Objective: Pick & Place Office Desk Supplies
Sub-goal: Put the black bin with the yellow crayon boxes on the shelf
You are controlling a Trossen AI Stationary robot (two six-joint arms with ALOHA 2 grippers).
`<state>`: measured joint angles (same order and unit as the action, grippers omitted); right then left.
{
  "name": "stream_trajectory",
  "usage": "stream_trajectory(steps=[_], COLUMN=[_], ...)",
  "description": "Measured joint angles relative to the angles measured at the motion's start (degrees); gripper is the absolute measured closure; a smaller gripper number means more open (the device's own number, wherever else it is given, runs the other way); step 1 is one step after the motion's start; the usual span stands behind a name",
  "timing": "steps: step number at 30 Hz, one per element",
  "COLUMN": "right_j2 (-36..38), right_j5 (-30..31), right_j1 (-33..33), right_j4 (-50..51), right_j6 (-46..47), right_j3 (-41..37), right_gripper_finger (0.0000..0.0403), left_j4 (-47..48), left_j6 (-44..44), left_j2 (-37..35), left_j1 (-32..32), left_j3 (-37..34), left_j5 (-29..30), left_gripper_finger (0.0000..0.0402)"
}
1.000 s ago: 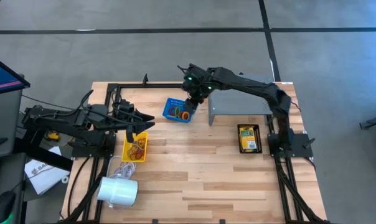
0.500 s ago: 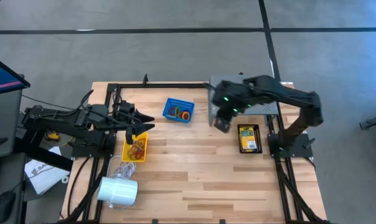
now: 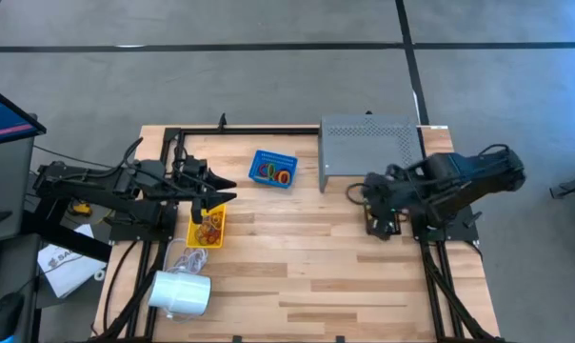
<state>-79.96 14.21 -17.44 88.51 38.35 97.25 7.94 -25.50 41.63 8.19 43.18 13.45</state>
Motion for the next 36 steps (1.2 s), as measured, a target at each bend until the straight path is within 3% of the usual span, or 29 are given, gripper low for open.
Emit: stream_trajectory(steps=[8,15,36], right_j2=[15.6,19.5,19.1], right_j5=[-1.8,-8.6,-13.1], right_j1=[-4.0,-3.9,3.3], right_j4=[-11.4,-15.3,-29.4], right_j6=[11.4,11.6,0.0], right_j3=[-23.7,-37.5,-55.0], right_gripper_finger=[0.0295,0.0295,0.0295], left_j4=[0.0,-0.5,-0.5], left_j6=[0.0,-0.6,-2.0], left_j2=[0.0,0.0,0.0], left_j1=[0.0,0.0,0.0], left_j3=[0.0,0.0,0.0], left_j5=[-0.3,-0.3,-0.3], left_gripper_finger=[0.0229,0.0229,0.0229])
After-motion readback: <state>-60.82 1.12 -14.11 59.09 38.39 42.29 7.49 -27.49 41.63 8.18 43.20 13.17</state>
